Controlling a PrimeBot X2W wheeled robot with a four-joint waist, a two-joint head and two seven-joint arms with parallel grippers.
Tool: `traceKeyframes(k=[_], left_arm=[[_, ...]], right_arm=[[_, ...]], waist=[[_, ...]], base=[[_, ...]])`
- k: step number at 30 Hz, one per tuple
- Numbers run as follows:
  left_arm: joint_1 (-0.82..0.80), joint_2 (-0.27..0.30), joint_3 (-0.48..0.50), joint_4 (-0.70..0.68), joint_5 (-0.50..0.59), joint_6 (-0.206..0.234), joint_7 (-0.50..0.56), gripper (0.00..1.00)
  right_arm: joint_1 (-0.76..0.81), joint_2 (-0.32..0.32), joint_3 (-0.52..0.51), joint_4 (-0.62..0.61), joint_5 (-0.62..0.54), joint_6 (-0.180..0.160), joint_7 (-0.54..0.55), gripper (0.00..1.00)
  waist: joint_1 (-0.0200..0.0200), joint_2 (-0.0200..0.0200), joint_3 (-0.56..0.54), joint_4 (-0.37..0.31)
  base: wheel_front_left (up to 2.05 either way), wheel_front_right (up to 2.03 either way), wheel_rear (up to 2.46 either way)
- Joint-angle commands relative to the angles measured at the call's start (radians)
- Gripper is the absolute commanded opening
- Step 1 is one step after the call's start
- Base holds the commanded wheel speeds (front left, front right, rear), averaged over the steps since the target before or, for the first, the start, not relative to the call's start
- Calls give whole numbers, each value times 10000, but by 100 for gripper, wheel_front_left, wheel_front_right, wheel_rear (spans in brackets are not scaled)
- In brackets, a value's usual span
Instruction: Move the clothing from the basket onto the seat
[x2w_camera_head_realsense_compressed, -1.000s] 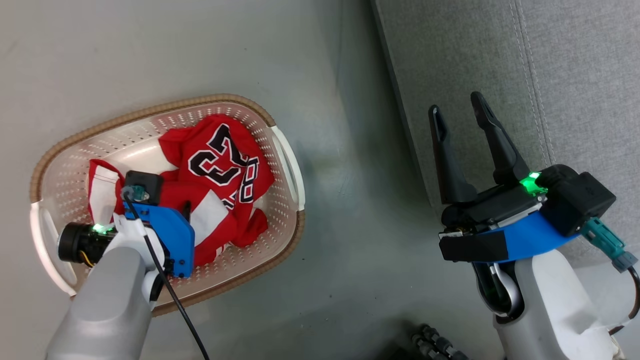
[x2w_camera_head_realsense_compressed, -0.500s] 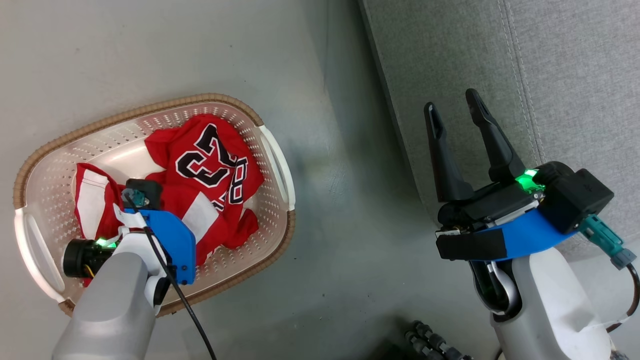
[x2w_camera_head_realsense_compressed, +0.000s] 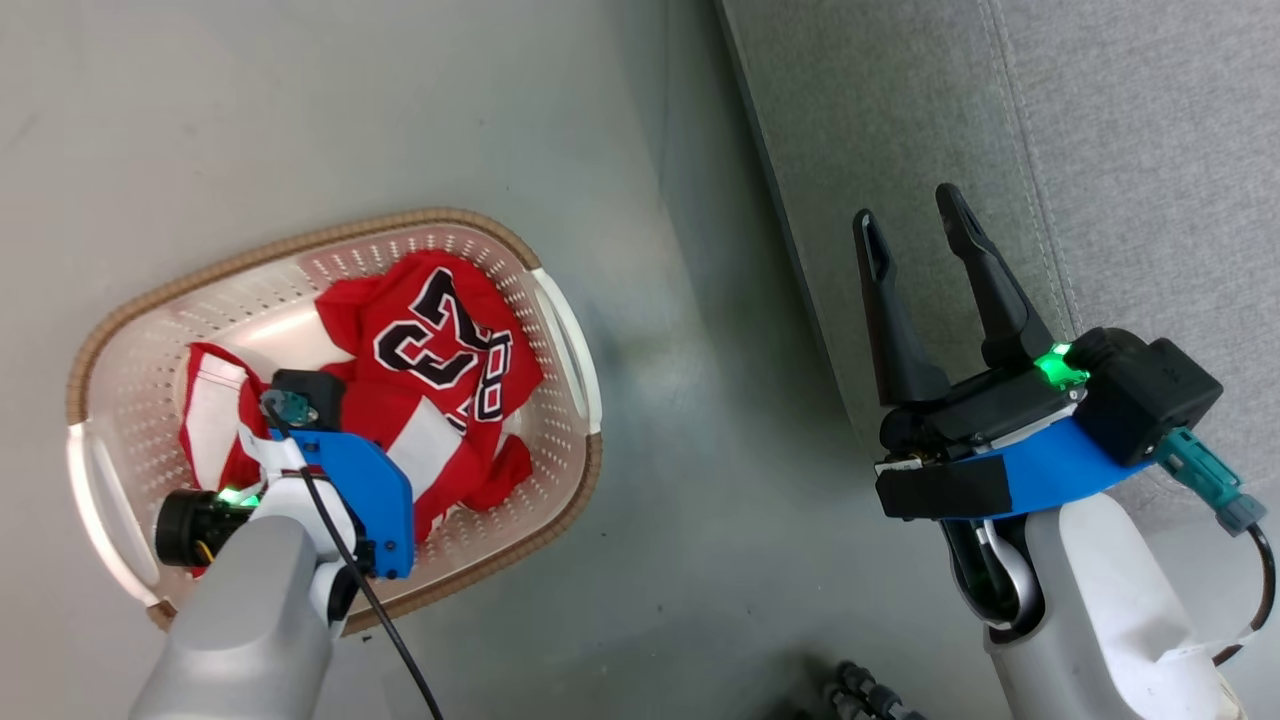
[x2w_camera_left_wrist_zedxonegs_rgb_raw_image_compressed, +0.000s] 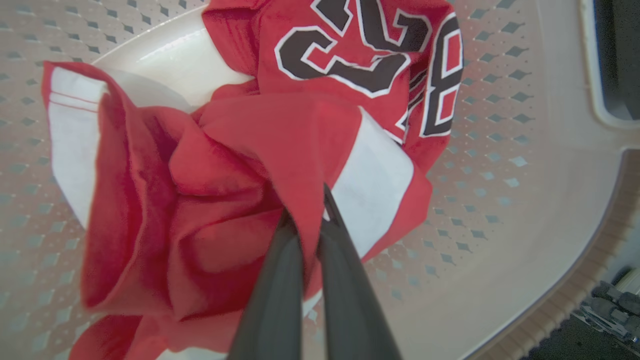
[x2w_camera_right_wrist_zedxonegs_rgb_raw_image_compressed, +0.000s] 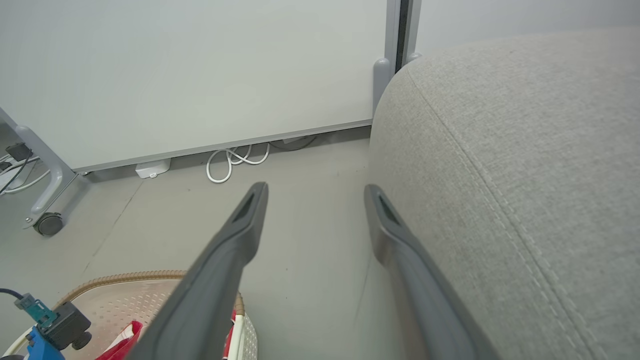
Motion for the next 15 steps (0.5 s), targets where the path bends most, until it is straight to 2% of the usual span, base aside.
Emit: traceKeyframes(k=[1, 8, 15], left_arm=[[18, -49, -14, 19, -46, -31, -114, 0], [222, -605, -274, 156, -302, -115, -781, 0], [402, -1119, -852, 9, -668, -170, -1521, 0]], right_arm=[[7, -19, -34, 77, -80, 4, -54, 100], [352, -24, -225, 686, -481, 4, -41, 100], [1002, -27, -602, 1049, -1022, 4, 311, 100]], waist=[[0, 0, -233, 113], [0, 0, -1801, 725], [0, 0, -3989, 1625]], base=[[0, 0, 0], [0, 0, 0], [0, 0, 0]])
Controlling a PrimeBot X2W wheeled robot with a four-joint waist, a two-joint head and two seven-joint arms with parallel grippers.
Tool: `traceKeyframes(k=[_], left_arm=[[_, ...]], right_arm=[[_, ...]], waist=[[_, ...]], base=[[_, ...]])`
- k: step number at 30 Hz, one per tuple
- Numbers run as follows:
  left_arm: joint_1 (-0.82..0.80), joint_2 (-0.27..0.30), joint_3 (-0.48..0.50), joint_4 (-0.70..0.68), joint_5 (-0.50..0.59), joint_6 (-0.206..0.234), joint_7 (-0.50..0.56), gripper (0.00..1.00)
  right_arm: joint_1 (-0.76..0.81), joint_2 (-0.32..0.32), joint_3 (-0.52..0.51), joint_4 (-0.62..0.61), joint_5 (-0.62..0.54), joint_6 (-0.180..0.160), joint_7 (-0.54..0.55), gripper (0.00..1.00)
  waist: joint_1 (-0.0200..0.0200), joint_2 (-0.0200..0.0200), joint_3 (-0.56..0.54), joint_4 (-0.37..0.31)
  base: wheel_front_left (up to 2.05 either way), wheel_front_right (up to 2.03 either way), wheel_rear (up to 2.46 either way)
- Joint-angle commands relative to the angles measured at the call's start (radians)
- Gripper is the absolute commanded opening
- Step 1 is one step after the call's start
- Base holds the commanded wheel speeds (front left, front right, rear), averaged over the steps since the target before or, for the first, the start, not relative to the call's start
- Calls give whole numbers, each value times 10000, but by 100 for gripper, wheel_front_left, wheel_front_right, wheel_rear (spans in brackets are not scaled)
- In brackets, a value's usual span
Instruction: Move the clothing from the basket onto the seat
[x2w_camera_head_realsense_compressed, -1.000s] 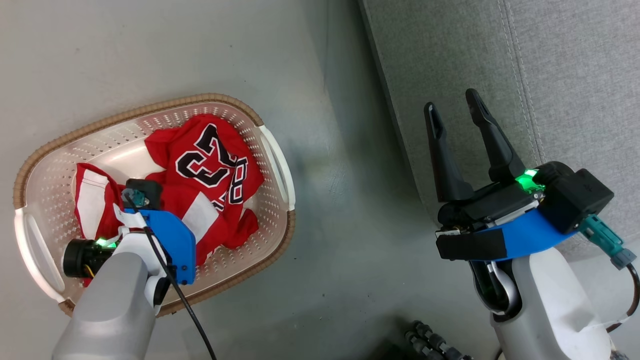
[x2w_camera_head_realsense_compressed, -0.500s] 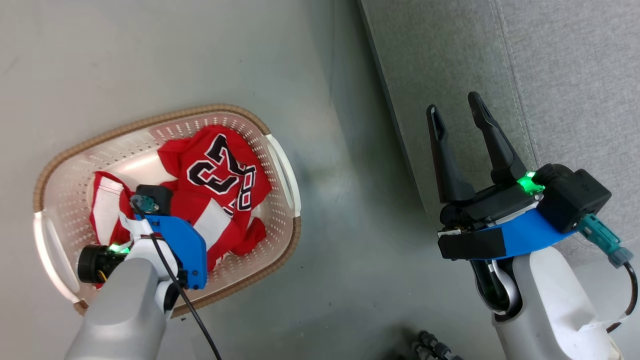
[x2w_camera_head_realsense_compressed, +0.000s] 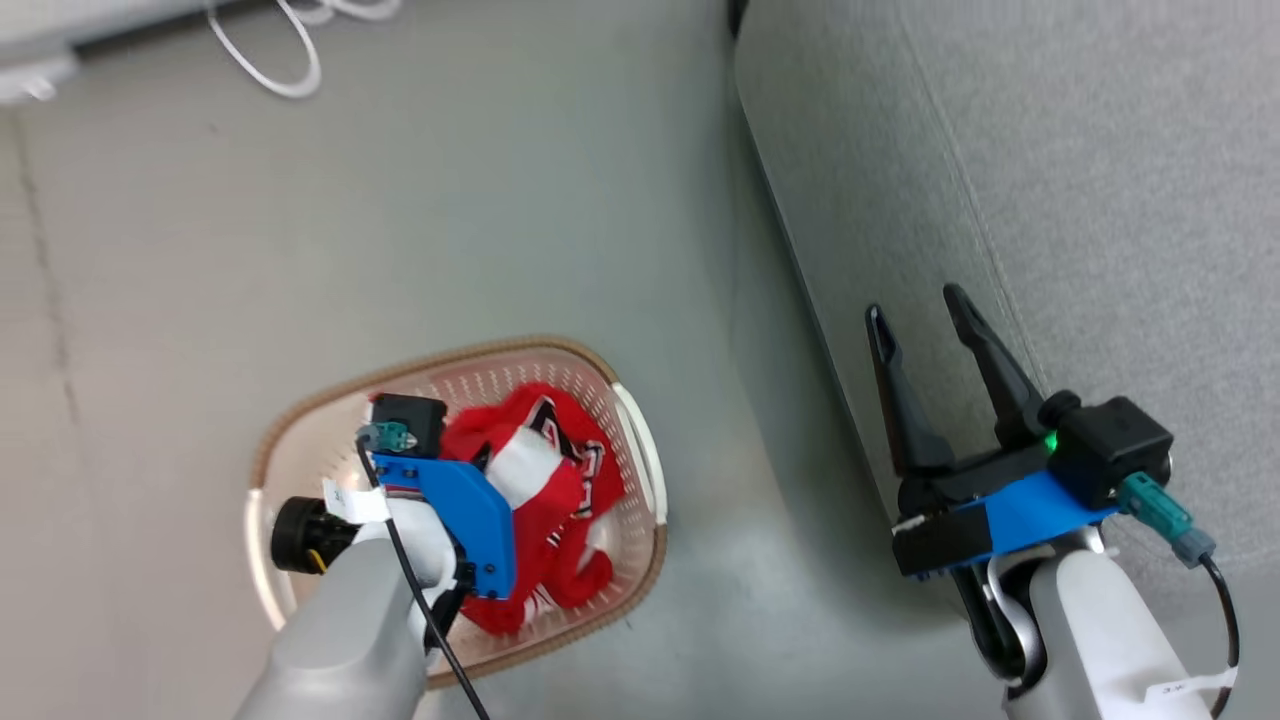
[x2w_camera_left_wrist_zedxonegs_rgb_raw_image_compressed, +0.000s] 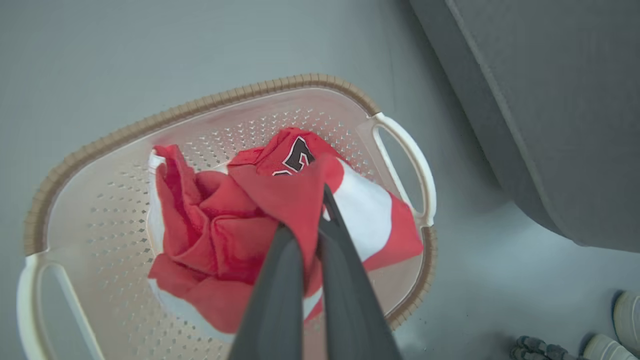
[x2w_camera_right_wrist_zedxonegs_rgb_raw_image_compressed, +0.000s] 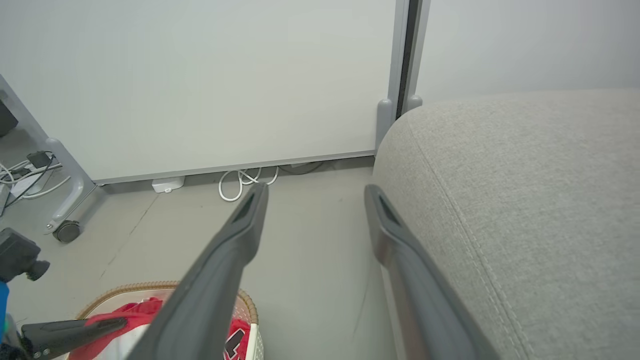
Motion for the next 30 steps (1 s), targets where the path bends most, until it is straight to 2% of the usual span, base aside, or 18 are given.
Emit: traceKeyframes(k=[1, 10, 15, 30], left_arm=[[169, -84, -149, -101, -144, -54, -143, 0], [490, -288, -1374, -1023, -989, -42, -770, 0], [603, -326, -2030, -1582, -1301, -43, -1046, 0], [-571, -368, -3457, -3394, -2156, -44, -1138, 0]], right_arm=[[310, -38, -73, 29, -59, 4, 103, 100], [1610, -37, -266, 14, -167, 4, 782, 100], [2259, -38, -62, -25, -93, 4, 1076, 100], [3107, -37, 438, -421, 46, 5, 1648, 100]], waist=[[1, 0, -1452, 820], [1, 0, -3698, 1662], [1, 0, -4653, 1807], [1, 0, -5407, 2107]], base=[[0, 0, 0], [0, 0, 0], [0, 0, 0], [0, 0, 0]])
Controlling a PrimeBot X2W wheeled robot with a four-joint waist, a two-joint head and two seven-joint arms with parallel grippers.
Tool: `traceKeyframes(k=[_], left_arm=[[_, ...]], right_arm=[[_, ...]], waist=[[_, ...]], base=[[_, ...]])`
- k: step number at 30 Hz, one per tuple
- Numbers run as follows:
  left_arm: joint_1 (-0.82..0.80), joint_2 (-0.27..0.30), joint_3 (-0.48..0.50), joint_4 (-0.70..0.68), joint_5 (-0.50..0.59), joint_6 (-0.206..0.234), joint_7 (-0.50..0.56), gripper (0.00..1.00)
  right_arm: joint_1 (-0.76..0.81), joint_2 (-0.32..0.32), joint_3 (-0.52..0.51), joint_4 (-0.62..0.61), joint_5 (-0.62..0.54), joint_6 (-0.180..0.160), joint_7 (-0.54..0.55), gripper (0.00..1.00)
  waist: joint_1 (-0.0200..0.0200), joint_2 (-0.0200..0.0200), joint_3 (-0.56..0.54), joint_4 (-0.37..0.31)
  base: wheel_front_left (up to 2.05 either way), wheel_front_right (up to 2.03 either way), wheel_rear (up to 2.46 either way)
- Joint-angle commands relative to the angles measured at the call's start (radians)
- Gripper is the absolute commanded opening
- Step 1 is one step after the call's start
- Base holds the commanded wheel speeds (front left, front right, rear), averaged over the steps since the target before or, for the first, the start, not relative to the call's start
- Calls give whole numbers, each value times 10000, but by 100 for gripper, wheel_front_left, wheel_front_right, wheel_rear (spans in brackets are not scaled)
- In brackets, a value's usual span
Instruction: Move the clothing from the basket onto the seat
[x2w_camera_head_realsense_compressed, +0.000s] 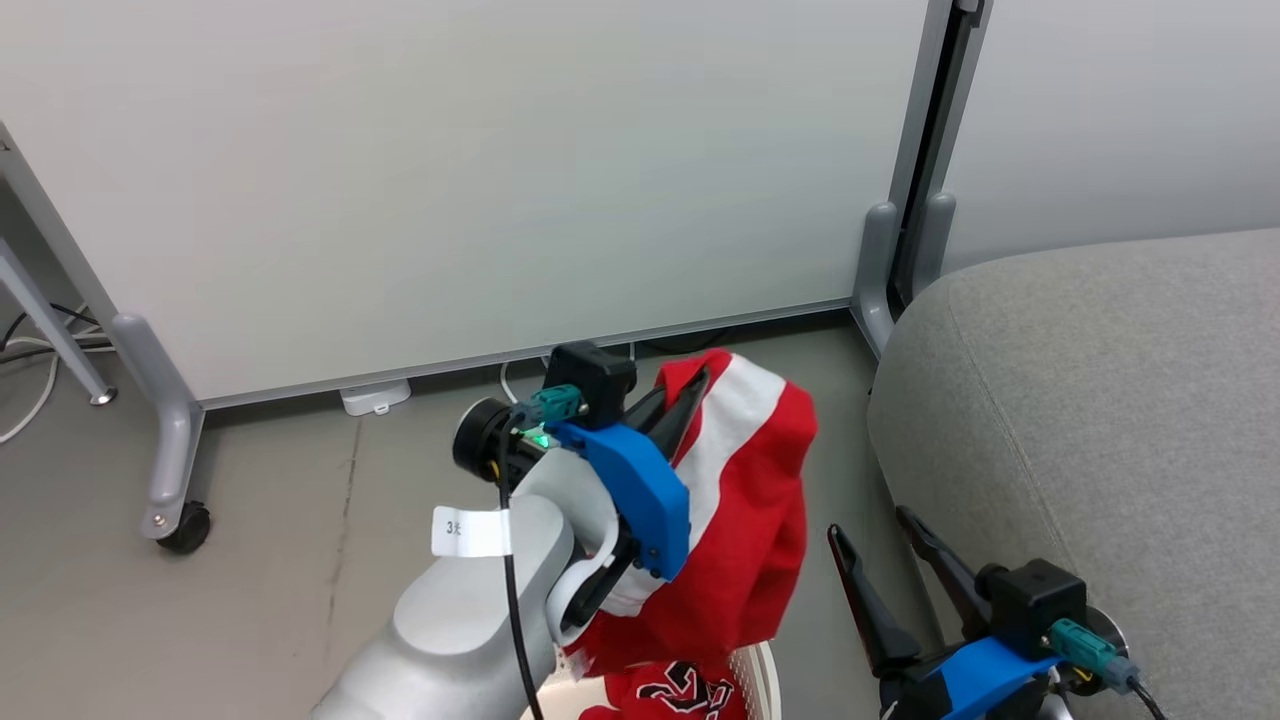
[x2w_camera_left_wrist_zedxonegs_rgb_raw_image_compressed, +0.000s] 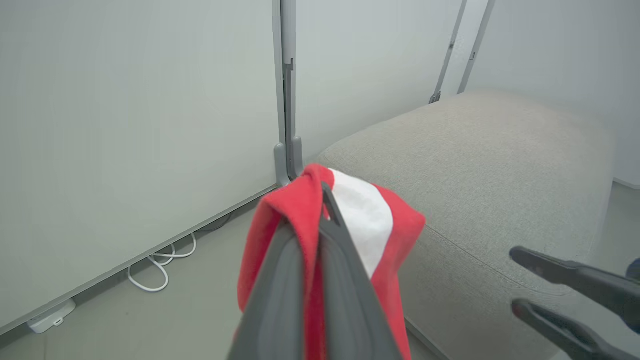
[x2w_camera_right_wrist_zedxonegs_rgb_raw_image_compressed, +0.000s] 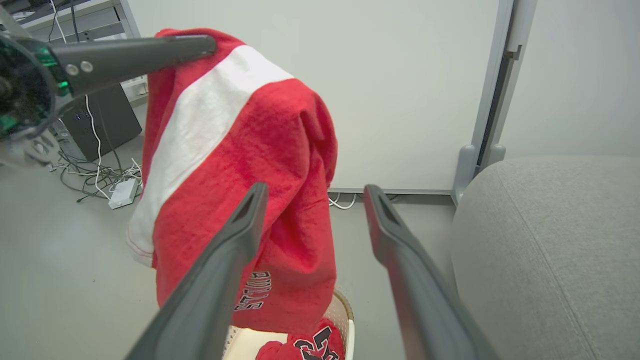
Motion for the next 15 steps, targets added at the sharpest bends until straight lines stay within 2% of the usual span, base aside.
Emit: traceKeyframes(k=[1, 15], left_arm=[[-221, -6, -124, -149, -111, -17, -57, 0], [-466, -5, -849, -344, -797, 307, -277, 0]], right_arm=[[152, -35, 53, -26, 91, 5, 33, 100], [104, -35, 290, -74, 46, 5, 147, 100]], waist=[[3, -1, -35, 25], [3, -1, -13, -50]], base=[[0, 0, 0], [0, 0, 0]])
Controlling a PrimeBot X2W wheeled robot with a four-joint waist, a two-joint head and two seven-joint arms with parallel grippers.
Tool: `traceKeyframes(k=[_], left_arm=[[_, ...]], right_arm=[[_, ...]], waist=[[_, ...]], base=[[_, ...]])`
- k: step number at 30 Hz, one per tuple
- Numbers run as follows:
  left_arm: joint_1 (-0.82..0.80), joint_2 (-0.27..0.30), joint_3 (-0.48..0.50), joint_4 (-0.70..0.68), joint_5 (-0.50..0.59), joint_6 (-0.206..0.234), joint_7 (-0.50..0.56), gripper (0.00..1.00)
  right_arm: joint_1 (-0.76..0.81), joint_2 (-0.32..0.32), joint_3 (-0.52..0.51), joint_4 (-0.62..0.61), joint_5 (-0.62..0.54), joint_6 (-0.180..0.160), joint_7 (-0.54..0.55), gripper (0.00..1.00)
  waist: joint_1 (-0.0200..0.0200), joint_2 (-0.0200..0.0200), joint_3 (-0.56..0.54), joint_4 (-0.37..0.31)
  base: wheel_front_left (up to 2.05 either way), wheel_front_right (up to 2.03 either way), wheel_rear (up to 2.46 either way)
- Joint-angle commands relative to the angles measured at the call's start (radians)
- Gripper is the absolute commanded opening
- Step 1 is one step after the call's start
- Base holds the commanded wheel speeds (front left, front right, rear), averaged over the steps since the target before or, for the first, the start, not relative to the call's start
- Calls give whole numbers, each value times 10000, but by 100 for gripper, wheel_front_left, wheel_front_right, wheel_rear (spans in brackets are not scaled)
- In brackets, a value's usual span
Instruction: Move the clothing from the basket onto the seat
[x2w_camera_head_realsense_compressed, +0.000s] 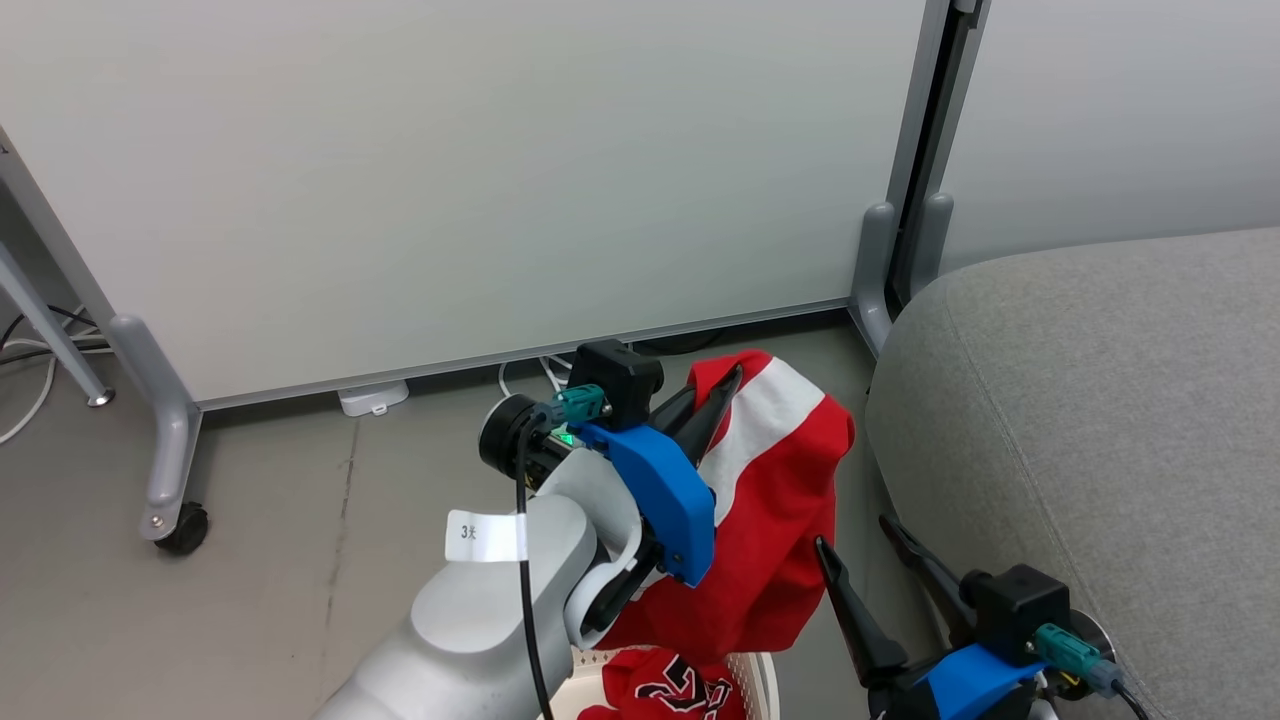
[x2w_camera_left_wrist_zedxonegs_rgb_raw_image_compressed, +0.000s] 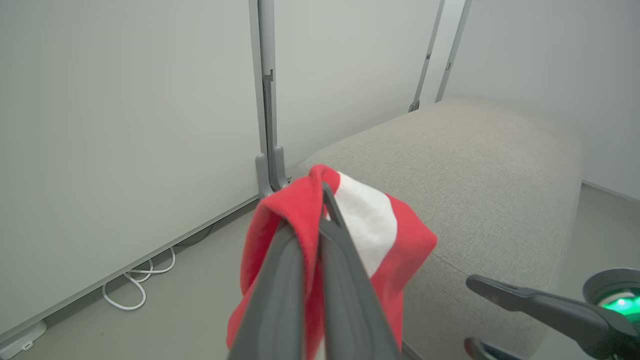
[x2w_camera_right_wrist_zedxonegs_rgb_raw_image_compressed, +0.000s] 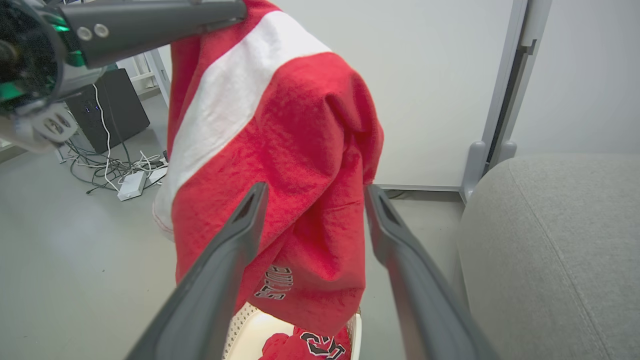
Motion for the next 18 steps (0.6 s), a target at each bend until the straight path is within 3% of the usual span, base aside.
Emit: traceKeyframes(k=[1, 9, 18], left_arm=[[-212, -1, -89, 13, -61, 62, -89, 0], [-325, 0, -352, 111, -264, 68, -185, 0], [-548, 0, -737, 97, -474, 40, -296, 0]], right_arm=[[33, -35, 20, -23, 59, 5, 60, 100], [-240, -35, 352, 311, 334, 5, 346, 100], [-1107, -37, 861, 1660, 960, 5, 516, 100]], waist=[[0, -1, 23, 5], [0, -1, 94, 26], [0, -1, 123, 227]], base=[[0, 0, 0], [0, 0, 0], [0, 0, 0]])
